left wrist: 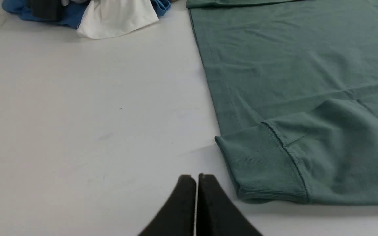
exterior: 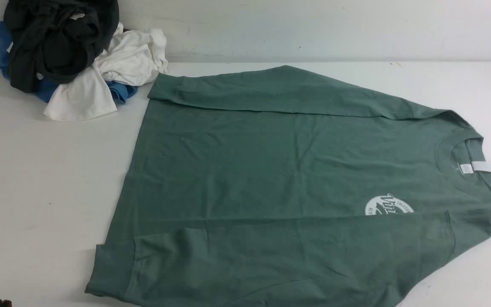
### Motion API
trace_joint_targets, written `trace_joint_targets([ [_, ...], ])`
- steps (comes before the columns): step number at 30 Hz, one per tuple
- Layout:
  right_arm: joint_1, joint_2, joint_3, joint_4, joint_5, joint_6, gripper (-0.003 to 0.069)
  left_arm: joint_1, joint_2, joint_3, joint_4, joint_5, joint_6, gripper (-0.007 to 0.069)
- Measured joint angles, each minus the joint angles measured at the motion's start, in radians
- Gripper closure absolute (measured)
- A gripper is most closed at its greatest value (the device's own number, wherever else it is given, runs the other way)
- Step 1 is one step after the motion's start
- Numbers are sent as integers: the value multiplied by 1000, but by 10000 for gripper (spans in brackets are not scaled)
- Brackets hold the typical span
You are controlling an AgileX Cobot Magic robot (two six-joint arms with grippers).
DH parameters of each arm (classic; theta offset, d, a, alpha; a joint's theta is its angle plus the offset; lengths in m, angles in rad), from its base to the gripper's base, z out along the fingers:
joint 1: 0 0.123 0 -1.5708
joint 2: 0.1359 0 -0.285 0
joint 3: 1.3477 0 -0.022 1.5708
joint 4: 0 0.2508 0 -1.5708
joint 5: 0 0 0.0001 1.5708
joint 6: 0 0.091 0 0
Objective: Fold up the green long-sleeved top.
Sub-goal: Use the left arm to clamp the cuff closest to it
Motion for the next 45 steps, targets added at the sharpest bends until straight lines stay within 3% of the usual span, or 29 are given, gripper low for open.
trace_joint_targets([
  [24, 0, 0, 0, 0, 0, 0, 673, 0, 0, 0, 6, -1, 14, 631],
  [29, 0, 0, 0, -5, 0, -3, 673, 0, 0, 4, 4, -64, 14, 631],
  [33, 0, 0, 4, -42, -69, -12, 673, 0, 0, 5, 4, -289, 14, 631],
  [39, 0, 0, 4, -45, -431, 6, 673, 0, 0, 5, 2, -668, 13, 631],
  [42, 0, 0, 4, -45, -707, 114, 673, 0, 0, 5, 1, -845, -12, 631],
  [45, 0, 0, 4, -49, -826, 194, 673, 0, 0, 5, 1, -957, -70, 631],
])
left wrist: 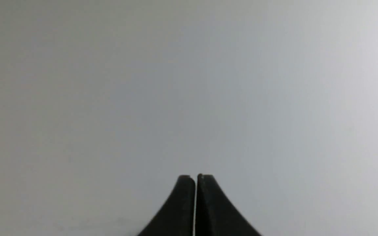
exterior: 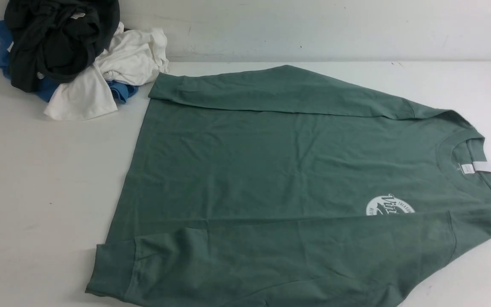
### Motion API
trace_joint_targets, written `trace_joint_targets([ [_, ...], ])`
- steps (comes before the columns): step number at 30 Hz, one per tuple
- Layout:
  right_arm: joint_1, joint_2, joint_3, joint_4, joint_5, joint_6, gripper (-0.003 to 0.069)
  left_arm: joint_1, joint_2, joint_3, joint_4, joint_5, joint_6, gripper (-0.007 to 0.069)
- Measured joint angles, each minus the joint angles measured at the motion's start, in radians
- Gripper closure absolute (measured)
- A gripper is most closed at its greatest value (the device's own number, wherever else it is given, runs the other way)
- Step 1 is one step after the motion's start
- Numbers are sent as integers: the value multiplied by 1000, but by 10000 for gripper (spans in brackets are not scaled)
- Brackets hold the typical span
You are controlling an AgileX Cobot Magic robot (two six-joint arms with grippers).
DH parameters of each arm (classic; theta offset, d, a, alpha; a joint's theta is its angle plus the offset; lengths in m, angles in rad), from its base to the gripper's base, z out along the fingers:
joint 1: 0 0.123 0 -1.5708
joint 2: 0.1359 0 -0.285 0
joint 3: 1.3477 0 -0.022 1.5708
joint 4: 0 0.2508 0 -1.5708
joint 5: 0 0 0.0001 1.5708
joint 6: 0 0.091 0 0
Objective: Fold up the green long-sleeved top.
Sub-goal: Use the left arm to clamp the cuff closest to it
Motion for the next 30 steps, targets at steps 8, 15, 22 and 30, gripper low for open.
trace_joint_targets([
  [8, 0, 116, -188, -91, -1, 111, 673, 0, 113, -247, -4, -34, -171, 631],
  [15, 0, 470, -497, -249, 355, 78, 670, 0, 485, -561, 2, 302, -110, 631],
  [22, 89, 874, -678, -201, 966, 41, 669, -40, 914, -816, 6, 1044, -79, 631],
  [30, 272, 1275, -859, 70, 1295, -288, 669, -83, 1289, -882, -10, 1366, 42, 629],
])
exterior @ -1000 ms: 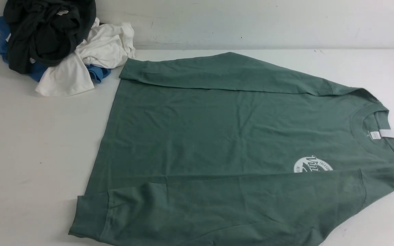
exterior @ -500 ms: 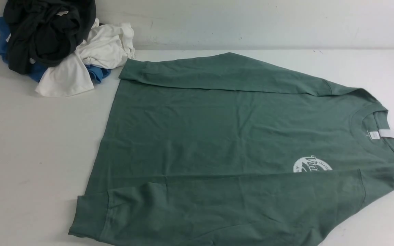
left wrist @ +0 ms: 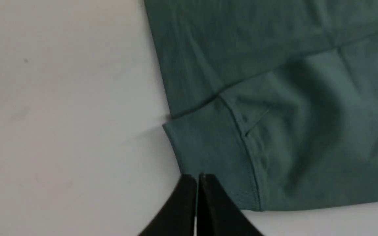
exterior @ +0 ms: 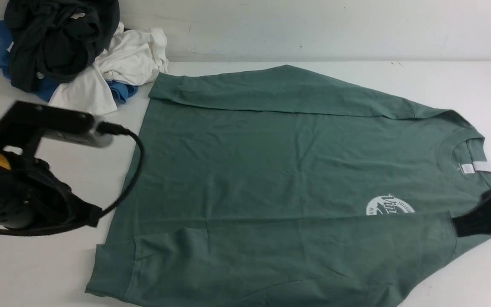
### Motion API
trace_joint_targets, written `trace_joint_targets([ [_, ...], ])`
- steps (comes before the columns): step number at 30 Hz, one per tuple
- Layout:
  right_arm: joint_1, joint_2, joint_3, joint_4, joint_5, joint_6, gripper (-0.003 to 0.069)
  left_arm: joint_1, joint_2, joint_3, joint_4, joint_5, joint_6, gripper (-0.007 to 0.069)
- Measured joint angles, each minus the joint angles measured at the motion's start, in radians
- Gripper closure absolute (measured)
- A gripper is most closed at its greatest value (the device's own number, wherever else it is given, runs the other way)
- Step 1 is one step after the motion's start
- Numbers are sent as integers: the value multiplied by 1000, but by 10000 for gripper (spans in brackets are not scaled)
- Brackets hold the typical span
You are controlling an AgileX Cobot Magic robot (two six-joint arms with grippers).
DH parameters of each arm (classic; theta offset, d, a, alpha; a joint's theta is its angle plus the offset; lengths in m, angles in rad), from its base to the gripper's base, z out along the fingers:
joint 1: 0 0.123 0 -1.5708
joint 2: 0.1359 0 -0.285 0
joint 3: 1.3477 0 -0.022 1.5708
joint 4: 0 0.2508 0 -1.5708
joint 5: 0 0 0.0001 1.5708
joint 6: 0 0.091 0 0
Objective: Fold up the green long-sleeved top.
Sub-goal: Use the left arm to clamp the cuff closest to it
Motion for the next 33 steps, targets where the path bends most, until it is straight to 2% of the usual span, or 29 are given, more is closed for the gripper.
trace_joint_targets([
  [4, 40, 160, -36, 162, -41, -164, 669, 0, 157, -6, 1, -35, 0, 566],
  [7, 43, 234, -40, 274, -59, -263, 669, 0, 262, -22, 1, -54, 0, 459],
  [8, 43, 236, -40, 287, -59, -269, 669, 0, 273, -23, 1, -57, 0, 450],
  [9, 45, 247, -40, 331, -60, -315, 669, 0, 314, -34, 1, -63, -1, 375],
  [11, 48, 248, -41, 388, -63, -372, 669, 0, 356, -45, 5, -69, -1, 313],
  [14, 49, 248, -42, 459, -68, -433, 669, 0, 394, -55, 17, -92, -1, 293],
  [17, 49, 248, -42, 518, -68, -464, 669, 0, 426, -61, 33, -108, -1, 333],
  [19, 49, 248, -42, 550, -68, -483, 669, 0, 448, -62, 37, -115, -1, 393],
  [22, 49, 248, -42, 583, -67, -512, 669, -1, 461, -72, 31, -117, -1, 533],
  [25, 49, 248, -42, 591, -64, -538, 669, -1, 461, -89, 35, -95, -1, 601],
  [33, 49, 248, -42, 591, -56, -557, 669, -32, 345, -246, 48, 110, -2, 612],
])
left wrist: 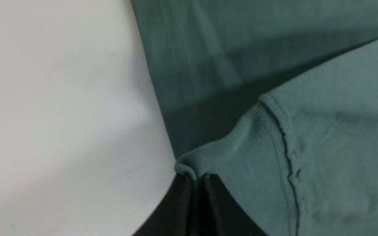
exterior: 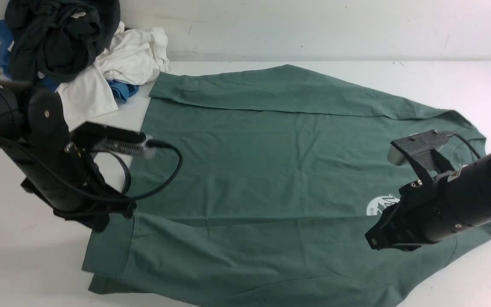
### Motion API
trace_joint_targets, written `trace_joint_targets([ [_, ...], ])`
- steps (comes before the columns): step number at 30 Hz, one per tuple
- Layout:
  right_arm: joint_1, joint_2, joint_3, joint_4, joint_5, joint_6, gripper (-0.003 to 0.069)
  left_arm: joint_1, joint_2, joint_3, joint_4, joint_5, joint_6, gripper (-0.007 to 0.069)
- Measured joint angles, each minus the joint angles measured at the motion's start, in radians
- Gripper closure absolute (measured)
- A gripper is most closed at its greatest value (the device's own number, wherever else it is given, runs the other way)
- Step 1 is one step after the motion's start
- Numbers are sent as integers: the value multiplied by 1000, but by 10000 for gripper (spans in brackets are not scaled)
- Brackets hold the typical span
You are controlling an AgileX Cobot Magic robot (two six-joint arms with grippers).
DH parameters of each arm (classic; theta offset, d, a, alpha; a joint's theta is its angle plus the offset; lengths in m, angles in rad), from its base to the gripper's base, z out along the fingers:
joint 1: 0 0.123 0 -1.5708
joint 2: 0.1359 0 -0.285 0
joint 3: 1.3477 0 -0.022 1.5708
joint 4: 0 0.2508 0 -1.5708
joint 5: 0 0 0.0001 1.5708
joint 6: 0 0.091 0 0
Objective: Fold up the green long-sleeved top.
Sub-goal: Use the left arm to clamp the cuff closest to it, then use the left arm to drag and place the cuff at the centered position on the left edge of the fabric
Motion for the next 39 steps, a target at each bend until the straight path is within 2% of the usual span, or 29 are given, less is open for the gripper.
trace_joint_targets([
  [5, 0, 0, 0, -5, 0, -18, 669, -48, -38, -136, 3, 33, 17, 612],
  [13, 0, 0, 0, -8, -2, -67, 669, -66, 60, -447, 82, -70, 29, 612],
  [14, 0, 0, 0, -8, -7, -69, 669, -63, 115, -521, 96, -71, 26, 612],
  [23, 0, 0, 0, -25, -38, -73, 669, -63, 489, -762, 124, -32, 0, 599],
  [24, 0, 0, 0, -28, -39, -73, 669, -62, 525, -788, 134, -18, -9, 587],
  [25, 0, 0, 0, -30, -39, -73, 668, -61, 592, -855, 156, 12, -22, 538],
  [26, 0, 0, 0, -30, -39, -73, 667, -61, 599, -855, 159, 16, -22, 538],
  [28, 1, 0, 0, -11, -52, -73, 666, -61, 656, -940, 178, 51, -39, 450],
  [30, 3, 4, 0, 54, -67, -77, 666, -61, 695, -1029, 199, 65, -60, 361],
  [33, 27, 33, 0, 133, -114, -127, 666, -61, 726, -1125, 210, 61, -98, 284],
  [37, 80, 98, 0, 170, -190, -216, 664, -61, 773, -1221, 213, 45, -123, 279],
  [39, 111, 168, -1, 179, -258, -275, 664, -61, 823, -1262, 215, 41, -144, 328],
])
